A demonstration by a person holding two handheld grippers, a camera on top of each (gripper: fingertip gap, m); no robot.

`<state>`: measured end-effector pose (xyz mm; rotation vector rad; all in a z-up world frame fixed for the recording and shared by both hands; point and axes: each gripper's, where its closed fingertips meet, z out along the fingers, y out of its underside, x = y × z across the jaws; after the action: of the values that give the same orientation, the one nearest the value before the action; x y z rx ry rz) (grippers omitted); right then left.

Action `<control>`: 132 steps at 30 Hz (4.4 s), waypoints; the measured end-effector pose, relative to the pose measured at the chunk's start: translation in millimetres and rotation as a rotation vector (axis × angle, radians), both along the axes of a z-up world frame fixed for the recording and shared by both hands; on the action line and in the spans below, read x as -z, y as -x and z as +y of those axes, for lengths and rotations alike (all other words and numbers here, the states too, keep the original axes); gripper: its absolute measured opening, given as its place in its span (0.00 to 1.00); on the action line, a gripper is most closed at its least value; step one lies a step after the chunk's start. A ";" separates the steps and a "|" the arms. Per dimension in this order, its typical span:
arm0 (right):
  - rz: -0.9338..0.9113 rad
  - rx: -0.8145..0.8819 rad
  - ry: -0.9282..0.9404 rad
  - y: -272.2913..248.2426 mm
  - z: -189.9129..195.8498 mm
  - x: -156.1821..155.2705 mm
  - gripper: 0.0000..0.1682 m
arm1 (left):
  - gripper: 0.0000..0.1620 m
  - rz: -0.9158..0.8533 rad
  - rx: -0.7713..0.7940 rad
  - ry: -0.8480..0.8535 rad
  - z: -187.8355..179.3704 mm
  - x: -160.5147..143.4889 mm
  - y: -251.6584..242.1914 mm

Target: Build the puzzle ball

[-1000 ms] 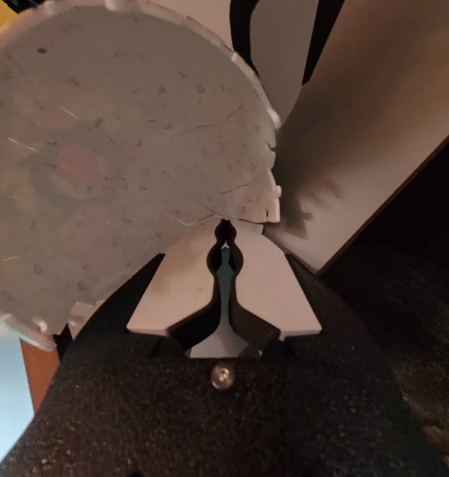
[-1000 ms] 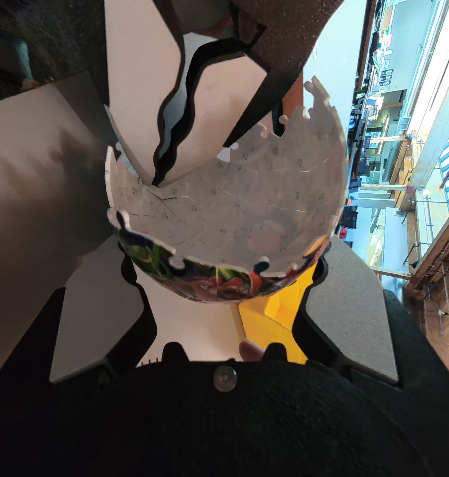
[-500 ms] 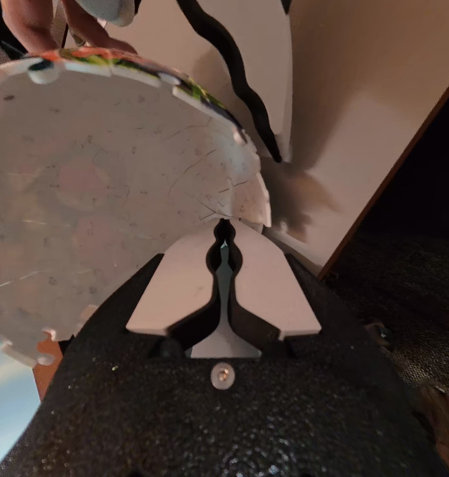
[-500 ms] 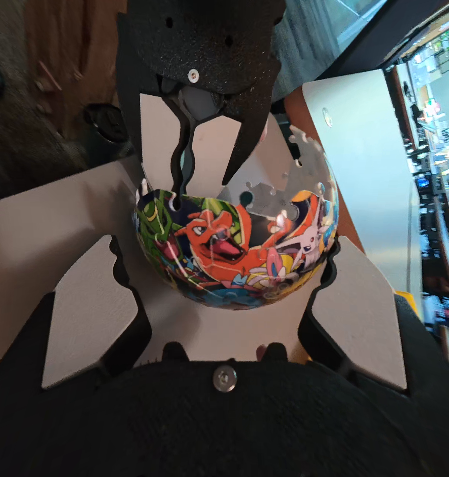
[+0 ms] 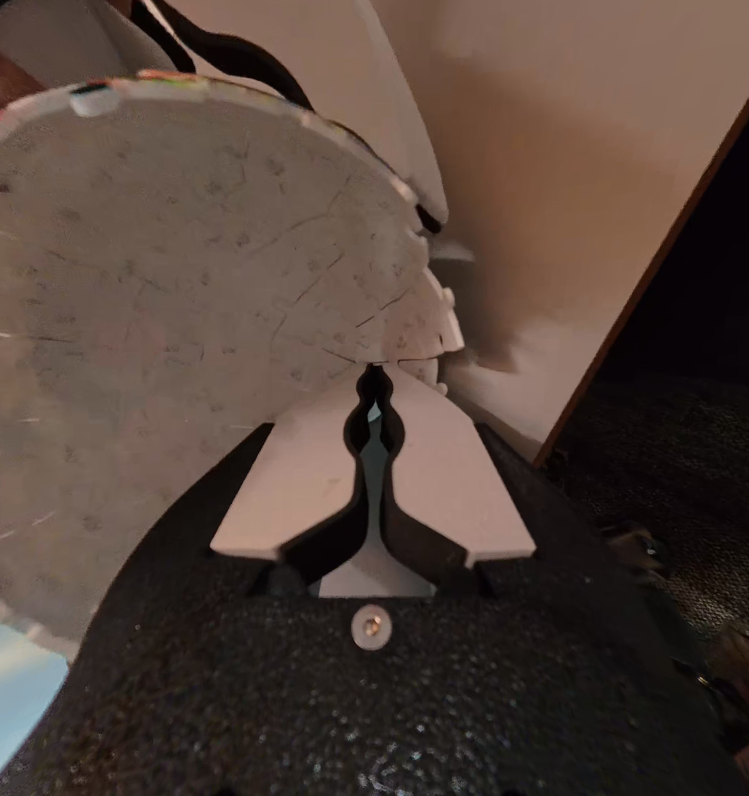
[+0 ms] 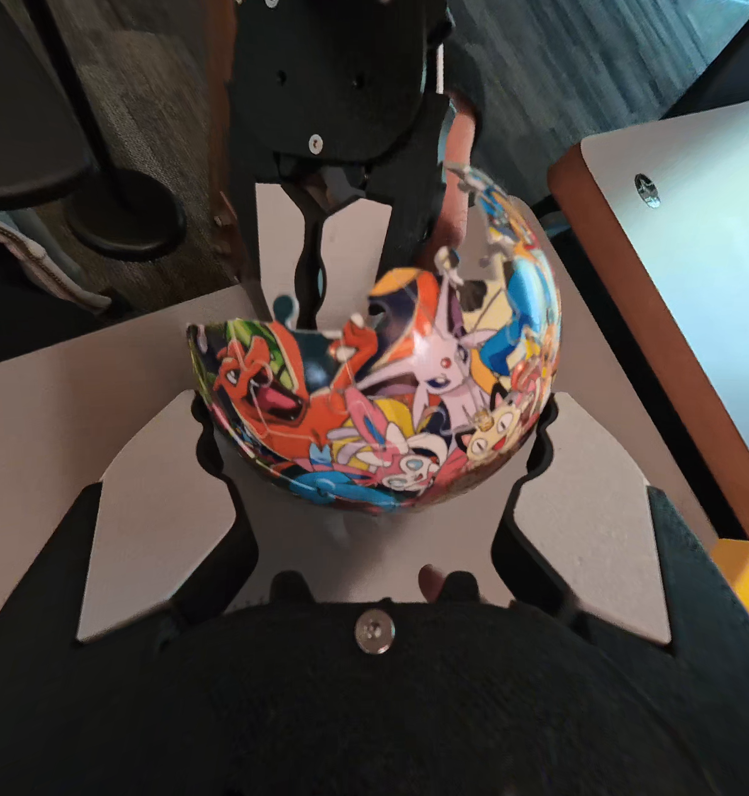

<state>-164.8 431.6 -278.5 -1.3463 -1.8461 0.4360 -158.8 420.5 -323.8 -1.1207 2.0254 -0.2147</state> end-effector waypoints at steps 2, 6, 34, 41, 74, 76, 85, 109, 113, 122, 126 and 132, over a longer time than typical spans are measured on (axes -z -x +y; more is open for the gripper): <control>-0.041 -0.017 -0.072 0.7 1.5 1.4 0.84 | 0.00 -0.005 0.012 -0.016 0.2 -0.1 -0.3; -0.160 -0.018 -0.238 -4.7 5.8 5.8 0.84 | 0.00 -0.011 0.021 -0.078 0.3 -0.7 -0.6; -0.473 0.122 -0.582 -23.6 11.2 1.1 0.77 | 0.00 -0.167 -0.082 -0.350 -3.9 -18.4 21.2; -0.394 0.158 -0.509 -25.5 13.4 3.1 0.76 | 0.00 -0.110 -0.116 -0.378 3.5 -17.3 4.9; -0.125 0.297 -0.222 -54.6 12.3 9.4 0.70 | 0.00 0.320 0.150 -0.427 9.5 0.7 -6.7; -0.093 0.325 -0.189 -59.0 10.9 6.6 0.70 | 0.00 0.312 0.158 -0.415 9.4 0.8 -6.6; 0.120 0.445 0.063 -63.3 -14.7 -3.8 0.70 | 0.00 0.322 0.190 -0.369 10.4 -0.1 -8.3; -0.057 0.586 0.019 -82.1 -21.1 18.4 0.68 | 0.00 -0.148 -0.094 0.011 43.9 -75.2 -24.9; -0.049 0.583 0.016 -88.4 -22.8 18.2 0.66 | 0.03 -0.411 -0.296 0.102 58.5 -105.6 -6.7; -0.031 0.614 0.085 -124.4 -21.5 14.9 0.66 | 0.23 -0.443 -0.642 0.302 71.6 -65.0 49.0; 0.016 0.619 0.130 -136.5 -19.5 9.4 0.66 | 0.35 -0.300 -0.486 0.383 33.0 -45.1 26.9; 0.041 0.532 0.218 -122.0 -31.9 12.4 0.66 | 0.40 -0.146 -0.382 0.419 12.3 -20.1 -9.7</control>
<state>-42.8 399.7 -290.9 -1.8861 -1.3583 0.3827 -149.1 432.8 -303.7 -1.6734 1.6379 -0.5233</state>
